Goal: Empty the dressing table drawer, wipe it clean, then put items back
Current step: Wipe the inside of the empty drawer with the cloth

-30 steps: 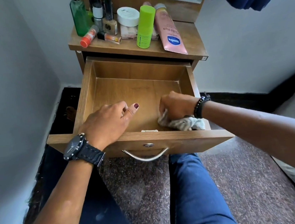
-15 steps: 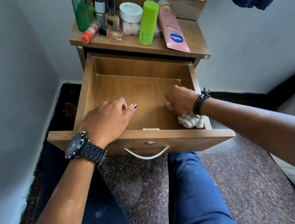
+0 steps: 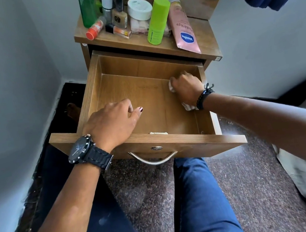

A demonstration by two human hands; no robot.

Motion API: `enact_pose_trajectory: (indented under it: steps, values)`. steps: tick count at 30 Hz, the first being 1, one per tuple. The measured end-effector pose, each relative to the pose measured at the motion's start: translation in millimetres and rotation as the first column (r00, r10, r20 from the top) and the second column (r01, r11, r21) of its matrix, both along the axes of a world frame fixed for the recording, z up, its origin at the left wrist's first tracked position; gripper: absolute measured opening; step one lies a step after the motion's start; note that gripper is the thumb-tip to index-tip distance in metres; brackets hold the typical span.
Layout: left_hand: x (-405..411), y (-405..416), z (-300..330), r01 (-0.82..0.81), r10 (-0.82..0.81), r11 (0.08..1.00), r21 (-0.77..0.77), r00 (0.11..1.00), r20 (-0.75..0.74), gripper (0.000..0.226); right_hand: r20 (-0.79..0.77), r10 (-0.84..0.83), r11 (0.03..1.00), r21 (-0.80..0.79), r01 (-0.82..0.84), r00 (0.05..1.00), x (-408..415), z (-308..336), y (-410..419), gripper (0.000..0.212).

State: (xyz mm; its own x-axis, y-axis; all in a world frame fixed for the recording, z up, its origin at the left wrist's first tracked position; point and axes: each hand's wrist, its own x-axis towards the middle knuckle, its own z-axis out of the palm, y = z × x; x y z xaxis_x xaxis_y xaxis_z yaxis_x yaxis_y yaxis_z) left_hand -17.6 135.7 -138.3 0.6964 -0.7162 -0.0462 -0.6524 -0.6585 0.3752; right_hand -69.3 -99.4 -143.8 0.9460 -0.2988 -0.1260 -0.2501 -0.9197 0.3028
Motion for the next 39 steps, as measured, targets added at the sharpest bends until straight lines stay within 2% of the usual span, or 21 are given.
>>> enact_pose_trajectory:
  steps: [3, 6, 10, 13, 19, 22, 24, 28, 31, 34, 37, 39]
  values:
    - [0, -1, -1, 0.0, 0.0, 1.0, 0.002, 1.0, 0.004, 0.036, -0.025, 0.167, 0.981, -0.091, -0.169, 0.986, 3, -10, -8, 0.026]
    - [1, -1, -2, -0.001, 0.001, 1.0, 0.004, 1.0, -0.006, 0.037, -0.024, 0.196, 0.97, -0.141, -0.197, 0.98, 3, -16, -9, 0.029]
    - [2, 2, -2, -0.009, 0.009, 1.0, 0.028, 1.0, -0.005, 0.037, -0.094, 0.059, 0.967, -0.24, -0.08, 0.994, 3, -23, -9, 0.032]
    - [4, 2, -2, -0.019, 0.019, 0.999, 0.039, 1.0, -0.011, 0.037, -0.136, -0.045, 0.97, -0.243, 0.011, 0.99, 9, -20, -14, 0.033]
    - [6, 3, -1, -0.028, 0.032, 0.996, 0.089, 0.999, -0.036, 0.037, -0.283, -0.138, 0.96, -0.272, 0.058, 0.949, 20, -4, -7, 0.046]
    - [6, 4, 0, -0.034, 0.039, 0.994, 0.101, 0.998, -0.05, 0.037, -0.345, -0.18, 0.947, -0.314, 0.068, 0.921, 23, -2, 2, 0.042]
    - [6, 5, 1, -0.04, 0.047, 0.993, 0.11, 0.997, -0.056, 0.037, -0.346, -0.19, 0.957, -0.273, 0.095, 0.919, 23, -1, 6, 0.04]
    - [6, 6, 2, -0.035, 0.046, 0.993, 0.114, 0.995, -0.089, 0.036, -0.442, -0.088, 0.967, -0.253, -0.03, 0.893, 17, 11, 9, 0.031]
    - [7, 6, 2, -0.019, 0.03, 0.994, 0.11, 0.995, -0.095, 0.036, -0.52, -0.03, 0.989, -0.141, -0.051, 0.853, 5, 18, 11, 0.034]
    - [7, 5, 2, -0.002, 0.013, 0.995, 0.097, 0.994, -0.108, 0.035, -0.559, -0.001, 1.0, -0.005, -0.002, 0.829, -11, 27, 23, 0.037]
    - [6, 5, 5, -0.001, 0.011, 0.996, 0.085, 0.994, -0.113, 0.036, -0.665, 0.078, 0.992, 0.122, 0.005, 0.743, -26, 27, 35, 0.036]
    - [4, 5, 7, -0.005, 0.013, 0.997, 0.072, 0.994, -0.108, 0.036, -0.738, 0.082, 0.973, 0.205, 0.106, 0.67, -33, 23, 36, 0.035]
